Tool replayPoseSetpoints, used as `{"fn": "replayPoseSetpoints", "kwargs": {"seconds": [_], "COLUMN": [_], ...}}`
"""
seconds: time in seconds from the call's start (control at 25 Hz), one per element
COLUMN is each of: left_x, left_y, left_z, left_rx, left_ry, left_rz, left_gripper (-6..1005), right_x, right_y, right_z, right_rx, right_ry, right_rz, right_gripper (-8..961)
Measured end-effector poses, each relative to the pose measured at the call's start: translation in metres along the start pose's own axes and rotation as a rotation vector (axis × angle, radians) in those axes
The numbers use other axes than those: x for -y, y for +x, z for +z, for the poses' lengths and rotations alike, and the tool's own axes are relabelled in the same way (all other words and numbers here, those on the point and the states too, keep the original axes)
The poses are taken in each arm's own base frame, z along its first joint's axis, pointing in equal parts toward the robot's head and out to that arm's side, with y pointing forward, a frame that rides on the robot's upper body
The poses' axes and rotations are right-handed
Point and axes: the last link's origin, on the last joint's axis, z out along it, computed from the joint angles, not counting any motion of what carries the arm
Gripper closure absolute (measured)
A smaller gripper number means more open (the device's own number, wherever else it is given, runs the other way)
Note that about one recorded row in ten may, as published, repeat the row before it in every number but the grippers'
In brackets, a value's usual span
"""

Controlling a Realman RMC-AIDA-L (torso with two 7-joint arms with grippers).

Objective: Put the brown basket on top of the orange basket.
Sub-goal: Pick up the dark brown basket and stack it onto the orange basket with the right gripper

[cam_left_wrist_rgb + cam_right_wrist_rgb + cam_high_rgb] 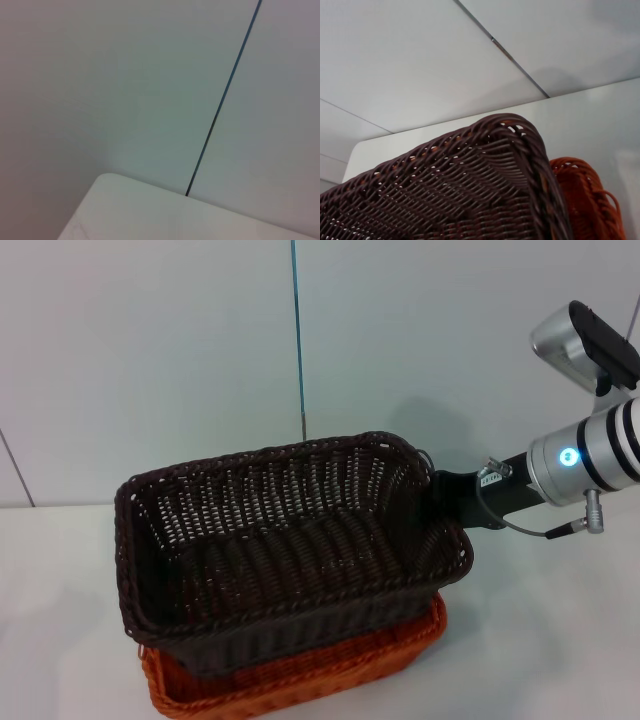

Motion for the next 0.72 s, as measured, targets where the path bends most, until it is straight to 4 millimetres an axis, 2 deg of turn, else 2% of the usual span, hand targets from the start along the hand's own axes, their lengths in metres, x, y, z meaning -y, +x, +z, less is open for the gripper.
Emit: {"fn": "replayPoseSetpoints", "kwargs": {"seconds": [0.72], "left_x": [0.003], "left_y": [-0.004], "left_z": [-0.004], "left_rx": [0.006], "left_ry": [0.011], "left_rz": [0.004], "left_gripper": [93], "right_x": [-0.006], "right_y": [-0.007], "right_z": [0.014], "right_rx": [0.008], "right_ry": [-0.023], "right_rz": [0.018], "right_gripper": [816]}}
